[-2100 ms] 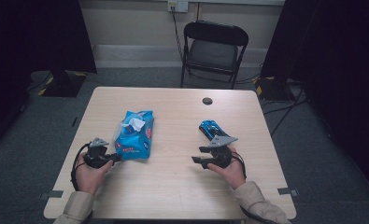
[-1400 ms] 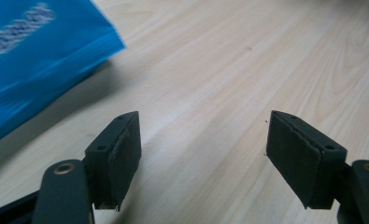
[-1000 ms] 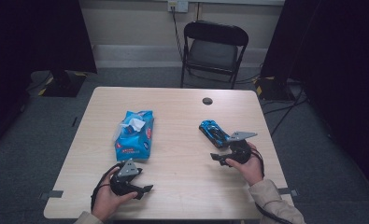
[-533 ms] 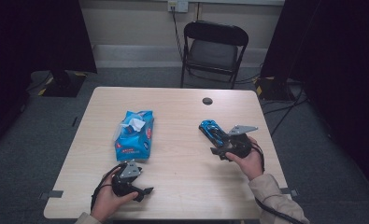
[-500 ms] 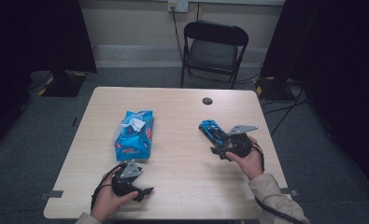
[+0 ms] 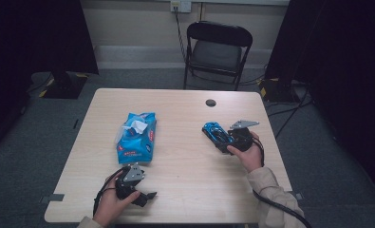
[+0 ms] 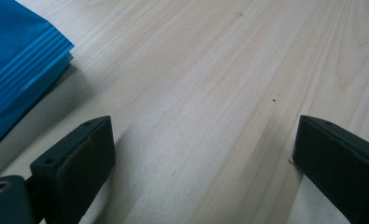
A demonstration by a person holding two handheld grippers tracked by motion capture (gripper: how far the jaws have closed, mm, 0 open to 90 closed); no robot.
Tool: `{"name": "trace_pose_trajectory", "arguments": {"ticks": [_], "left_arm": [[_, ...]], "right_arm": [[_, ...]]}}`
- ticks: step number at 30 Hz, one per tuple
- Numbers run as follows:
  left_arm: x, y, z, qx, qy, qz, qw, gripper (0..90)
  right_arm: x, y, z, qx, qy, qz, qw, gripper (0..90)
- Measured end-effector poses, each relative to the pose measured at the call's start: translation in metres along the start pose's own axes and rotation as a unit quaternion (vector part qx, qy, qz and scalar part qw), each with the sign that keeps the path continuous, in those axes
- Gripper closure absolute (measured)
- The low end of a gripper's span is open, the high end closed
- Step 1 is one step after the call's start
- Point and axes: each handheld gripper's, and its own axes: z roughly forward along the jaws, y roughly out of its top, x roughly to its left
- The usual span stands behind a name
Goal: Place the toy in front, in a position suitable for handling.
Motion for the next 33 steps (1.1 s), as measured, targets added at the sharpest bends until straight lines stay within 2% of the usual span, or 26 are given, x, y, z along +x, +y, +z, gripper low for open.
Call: {"name": "trace_pose_trajectory", "arguments": {"ticks": [5,8,18,24,33], "left_arm": [[0.000,0.000,0.000,0.000,0.000,0.000,1.0000,4.9],[0.000,0.000,0.000,0.000,-0.001,0.000,1.0000,4.7],[0.000,0.000,0.000,0.000,-0.001,0.000,1.0000,4.6],[0.000,0.000,0.000,0.000,-0.001,0.000,1.0000,4.6],[0.000,0.000,0.000,0.000,-0.001,0.000,1.0000,4.7]], "right_arm": [[-0.007,0.001,0.010,0.008,-0.011,-0.002,0.9999,15.5],[-0.014,0.004,0.020,0.012,-0.010,0.005,0.9999,15.1],[-0.014,0.008,0.041,0.032,-0.011,0.004,0.9994,14.9],[-0.017,0.007,0.046,0.038,-0.018,0.014,0.9990,15.7],[-0.016,0.009,0.049,0.050,-0.021,0.011,0.9985,19.1]]}}
